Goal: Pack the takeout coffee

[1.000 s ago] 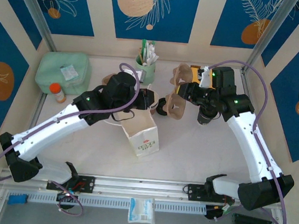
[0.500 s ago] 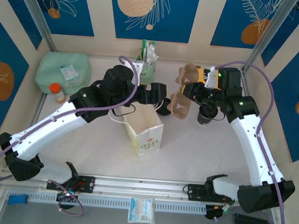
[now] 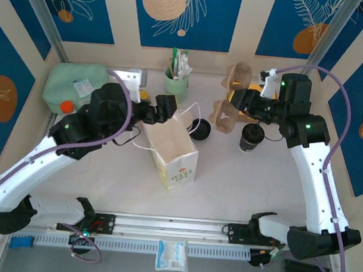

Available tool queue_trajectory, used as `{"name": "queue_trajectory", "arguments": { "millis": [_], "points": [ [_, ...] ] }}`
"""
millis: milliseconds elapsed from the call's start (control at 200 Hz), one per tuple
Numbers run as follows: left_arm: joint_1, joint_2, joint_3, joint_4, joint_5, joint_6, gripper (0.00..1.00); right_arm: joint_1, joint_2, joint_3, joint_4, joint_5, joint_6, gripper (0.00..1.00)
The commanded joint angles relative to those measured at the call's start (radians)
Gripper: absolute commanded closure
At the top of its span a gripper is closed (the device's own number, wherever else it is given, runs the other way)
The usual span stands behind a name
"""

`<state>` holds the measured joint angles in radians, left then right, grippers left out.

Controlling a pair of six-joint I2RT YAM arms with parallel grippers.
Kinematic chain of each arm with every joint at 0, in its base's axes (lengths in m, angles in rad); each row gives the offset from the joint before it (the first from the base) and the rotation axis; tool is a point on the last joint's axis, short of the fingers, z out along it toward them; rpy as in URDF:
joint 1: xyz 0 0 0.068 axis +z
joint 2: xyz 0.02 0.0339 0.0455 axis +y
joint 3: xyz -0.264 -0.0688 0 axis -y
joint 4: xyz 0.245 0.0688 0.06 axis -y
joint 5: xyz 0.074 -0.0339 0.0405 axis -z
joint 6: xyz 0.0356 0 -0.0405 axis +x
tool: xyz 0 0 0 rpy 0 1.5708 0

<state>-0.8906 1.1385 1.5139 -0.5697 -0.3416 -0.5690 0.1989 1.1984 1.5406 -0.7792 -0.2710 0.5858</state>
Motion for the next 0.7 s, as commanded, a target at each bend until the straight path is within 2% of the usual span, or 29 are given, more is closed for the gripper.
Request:
{"name": "queue_trajectory", "arguments": {
  "millis": [0, 155, 240, 450, 695],
  "points": [
    [0.03, -0.04, -0.029, -0.021, -0.081, 0.055, 0.0, 0.009, -0.014, 0.064, -0.012, -0.027, 0.008, 0.68],
    [0.081, -0.068, -0.04, -0.022, -0.029, 0.073, 0.01, 0.057, 0.01, 0.155, -0.041, 0.007, 0.003, 0.67],
    [0.129, -0.083, -0.061, -0.011, 0.043, 0.065, 0.01, 0.102, 0.03, 0.212, -0.06, 0.037, 0.0, 0.67],
    [0.268, -0.133, -0.149, 0.032, 0.227, 0.038, 0.01, 0.287, 0.127, 0.384, -0.135, 0.169, -0.034, 0.67],
    [0.303, -0.15, -0.162, -0.109, 0.23, 0.122, 0.03, 0.489, 0.296, 0.593, -0.251, 0.283, -0.076, 0.68]
  ]
}}
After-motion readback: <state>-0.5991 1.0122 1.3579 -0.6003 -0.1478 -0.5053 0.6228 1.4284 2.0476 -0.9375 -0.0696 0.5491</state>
